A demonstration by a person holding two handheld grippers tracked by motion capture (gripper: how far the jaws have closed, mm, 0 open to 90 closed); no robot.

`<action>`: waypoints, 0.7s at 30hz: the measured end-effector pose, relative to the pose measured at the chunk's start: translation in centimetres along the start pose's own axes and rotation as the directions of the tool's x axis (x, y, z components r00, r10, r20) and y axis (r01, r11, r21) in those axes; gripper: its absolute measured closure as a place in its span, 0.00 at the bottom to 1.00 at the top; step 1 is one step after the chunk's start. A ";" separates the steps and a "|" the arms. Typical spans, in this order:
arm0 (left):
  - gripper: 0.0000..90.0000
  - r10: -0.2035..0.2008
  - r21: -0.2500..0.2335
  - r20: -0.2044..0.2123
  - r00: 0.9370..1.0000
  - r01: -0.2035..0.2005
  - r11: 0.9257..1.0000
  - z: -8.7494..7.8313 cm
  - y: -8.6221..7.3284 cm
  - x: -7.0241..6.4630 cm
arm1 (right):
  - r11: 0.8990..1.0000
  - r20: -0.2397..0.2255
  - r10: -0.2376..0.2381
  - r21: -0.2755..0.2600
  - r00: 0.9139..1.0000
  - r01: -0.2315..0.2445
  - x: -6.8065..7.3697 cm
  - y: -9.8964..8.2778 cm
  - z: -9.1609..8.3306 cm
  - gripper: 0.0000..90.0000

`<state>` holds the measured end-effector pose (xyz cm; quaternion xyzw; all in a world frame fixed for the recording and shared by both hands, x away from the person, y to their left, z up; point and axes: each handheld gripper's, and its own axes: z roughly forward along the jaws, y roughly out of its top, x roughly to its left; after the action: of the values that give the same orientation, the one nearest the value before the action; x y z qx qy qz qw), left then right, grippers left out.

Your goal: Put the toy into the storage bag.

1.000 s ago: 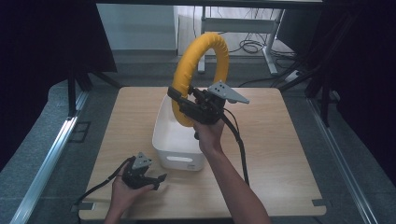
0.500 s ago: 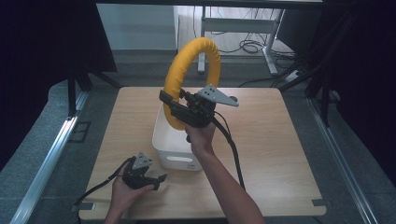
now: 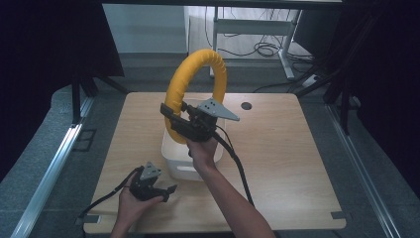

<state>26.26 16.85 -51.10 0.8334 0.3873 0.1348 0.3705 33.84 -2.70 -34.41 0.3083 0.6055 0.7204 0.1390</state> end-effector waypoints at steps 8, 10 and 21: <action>0.18 -0.001 -0.003 -0.001 1.000 0.001 1.000 0.1 0.0 0.0 | 1.000 -0.001 0.000 0.005 1.000 0.000 0.5 -0.9 0.3 0.56; 0.18 -0.001 -0.004 -0.001 1.000 0.001 1.000 0.0 0.0 0.0 | 1.000 0.000 0.005 0.006 1.000 -0.005 0.5 -1.1 0.3 0.56; 0.18 -0.002 -0.003 -0.001 1.000 0.002 1.000 0.0 0.0 0.1 | 1.000 0.023 0.031 -0.001 0.999 -0.031 0.5 -2.8 0.5 0.55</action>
<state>26.31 16.90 -51.16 0.8323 0.3883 0.1354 0.3718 33.23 -1.38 -36.93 0.3259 0.5987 0.7192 0.1348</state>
